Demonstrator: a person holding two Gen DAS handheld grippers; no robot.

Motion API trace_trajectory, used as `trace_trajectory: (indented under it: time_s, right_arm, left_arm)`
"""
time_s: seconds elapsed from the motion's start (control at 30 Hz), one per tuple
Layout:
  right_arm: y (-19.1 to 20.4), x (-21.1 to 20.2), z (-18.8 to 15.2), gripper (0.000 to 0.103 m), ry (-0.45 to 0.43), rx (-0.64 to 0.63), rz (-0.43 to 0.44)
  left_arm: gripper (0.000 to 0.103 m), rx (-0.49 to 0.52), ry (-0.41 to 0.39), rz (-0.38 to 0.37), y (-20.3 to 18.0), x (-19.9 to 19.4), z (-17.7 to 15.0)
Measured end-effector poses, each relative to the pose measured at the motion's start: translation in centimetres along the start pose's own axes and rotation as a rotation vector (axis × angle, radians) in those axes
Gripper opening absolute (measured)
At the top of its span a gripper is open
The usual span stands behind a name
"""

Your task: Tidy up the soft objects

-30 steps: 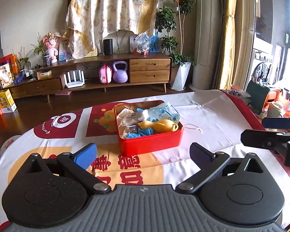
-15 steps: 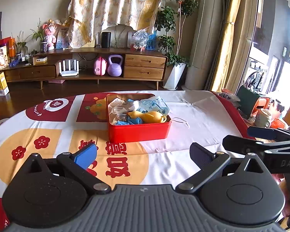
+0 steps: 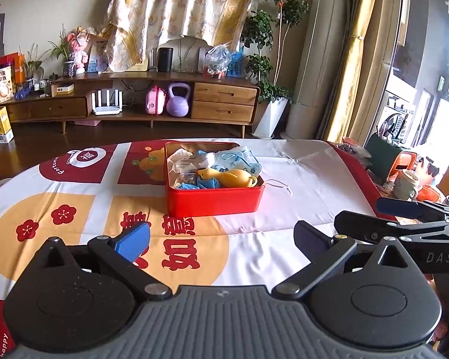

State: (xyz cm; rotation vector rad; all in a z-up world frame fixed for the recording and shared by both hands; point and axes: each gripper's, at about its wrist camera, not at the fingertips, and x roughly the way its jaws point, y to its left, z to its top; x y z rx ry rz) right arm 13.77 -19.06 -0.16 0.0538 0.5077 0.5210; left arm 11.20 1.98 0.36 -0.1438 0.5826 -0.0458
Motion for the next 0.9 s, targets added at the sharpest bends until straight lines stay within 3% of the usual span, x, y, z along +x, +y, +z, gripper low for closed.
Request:
trace_trajectory:
  time_s: [0.9]
  right_arm:
    - [0.16, 0.03, -0.11, 0.103, 0.004, 0.002, 0.005]
  left_arm:
    - [0.103, -0.019, 0.012, -0.001, 0.15, 0.22, -0.16]
